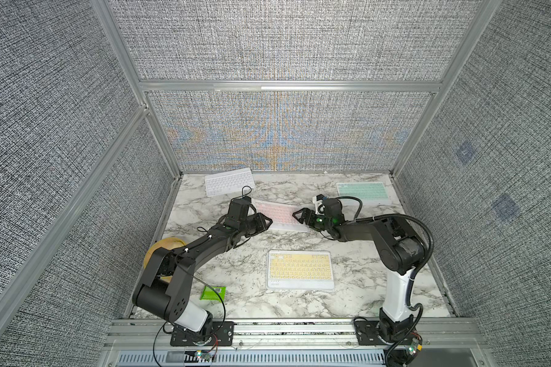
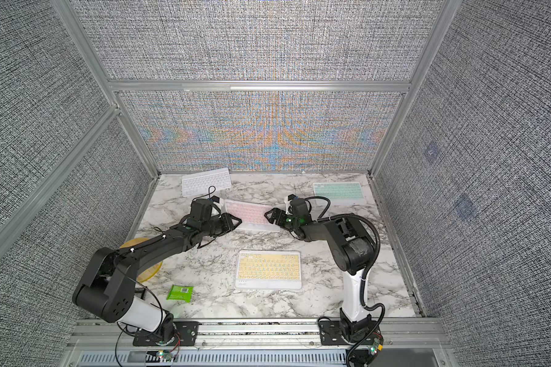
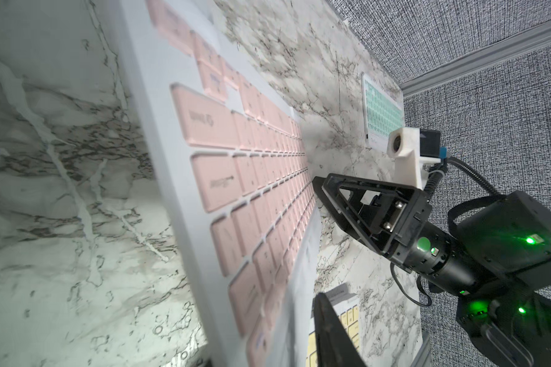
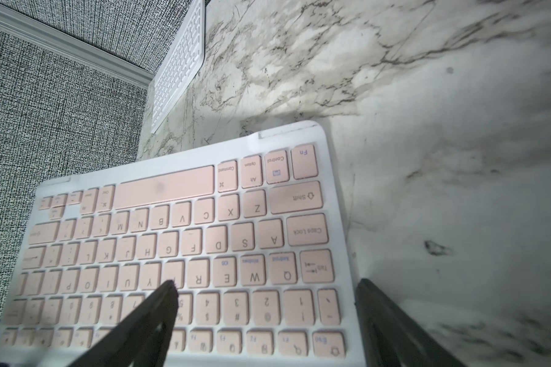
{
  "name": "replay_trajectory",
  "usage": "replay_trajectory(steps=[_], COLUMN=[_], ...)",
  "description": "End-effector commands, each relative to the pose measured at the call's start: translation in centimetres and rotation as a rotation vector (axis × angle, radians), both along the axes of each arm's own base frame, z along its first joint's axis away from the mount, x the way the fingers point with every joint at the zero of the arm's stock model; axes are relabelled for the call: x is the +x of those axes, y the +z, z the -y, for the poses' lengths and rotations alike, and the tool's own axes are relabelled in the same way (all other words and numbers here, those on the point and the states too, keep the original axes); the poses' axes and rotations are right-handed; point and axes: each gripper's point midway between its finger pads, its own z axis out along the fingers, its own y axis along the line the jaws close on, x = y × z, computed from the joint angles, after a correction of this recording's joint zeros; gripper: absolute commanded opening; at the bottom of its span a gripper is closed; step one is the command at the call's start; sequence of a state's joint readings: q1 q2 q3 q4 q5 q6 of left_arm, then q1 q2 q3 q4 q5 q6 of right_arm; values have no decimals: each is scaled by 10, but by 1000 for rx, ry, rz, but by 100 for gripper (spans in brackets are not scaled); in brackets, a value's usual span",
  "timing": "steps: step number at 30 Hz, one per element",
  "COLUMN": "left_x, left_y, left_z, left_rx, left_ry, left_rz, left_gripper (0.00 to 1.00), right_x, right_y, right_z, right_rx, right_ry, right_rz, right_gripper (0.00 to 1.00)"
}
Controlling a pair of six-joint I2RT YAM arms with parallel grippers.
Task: Stack the numeric keypads
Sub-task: Pick up the numeric keypad from the center of the board, then place the numeric keypad at the numeric keypad.
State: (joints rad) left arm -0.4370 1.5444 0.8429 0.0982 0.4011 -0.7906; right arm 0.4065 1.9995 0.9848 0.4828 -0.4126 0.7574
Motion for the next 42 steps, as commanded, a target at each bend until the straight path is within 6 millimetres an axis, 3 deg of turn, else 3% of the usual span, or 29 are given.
replay_trajectory(steps=[1,4,7,13,15,18,21,29,35,42], left_x=[7,9,8,1,-2,-12,-24,-48,-69,-103], left_y=[14,17,22,42,53,68,77,91,73,57], left_z=[10,8,8,7,7,11,15,13,2,-3], left_rx=[-66,-70,-79,-133,-157,-207,-258,-385,-514,-554], left_ry=[-22,-10,-8,-23,-33,-78,-121,-129,-30,39], left_rz=[43,56,71,121,143,155,141,128,78,63], left_gripper=[26,21,18,14,14,13,9,2,0,0], right_x=[-47,-42,-32,-17,-20,-33,-51,-98,-127,-147], right_y=[-52,-39,-13,80,109,137,144,128,132,125], right_z=[17,15,17,39,49,63,78,109,128,133], right_rx=[-86,-48,15,77,49,-16,-89,-134,-106,-77], right_ry=[-16,-12,-11,7,3,-8,-26,-116,-208,-223], right_rz=[-287,-248,-166,99,173,226,222,142,132,117], right_gripper=[90,90,90,94,95,96,97,98,98,99])
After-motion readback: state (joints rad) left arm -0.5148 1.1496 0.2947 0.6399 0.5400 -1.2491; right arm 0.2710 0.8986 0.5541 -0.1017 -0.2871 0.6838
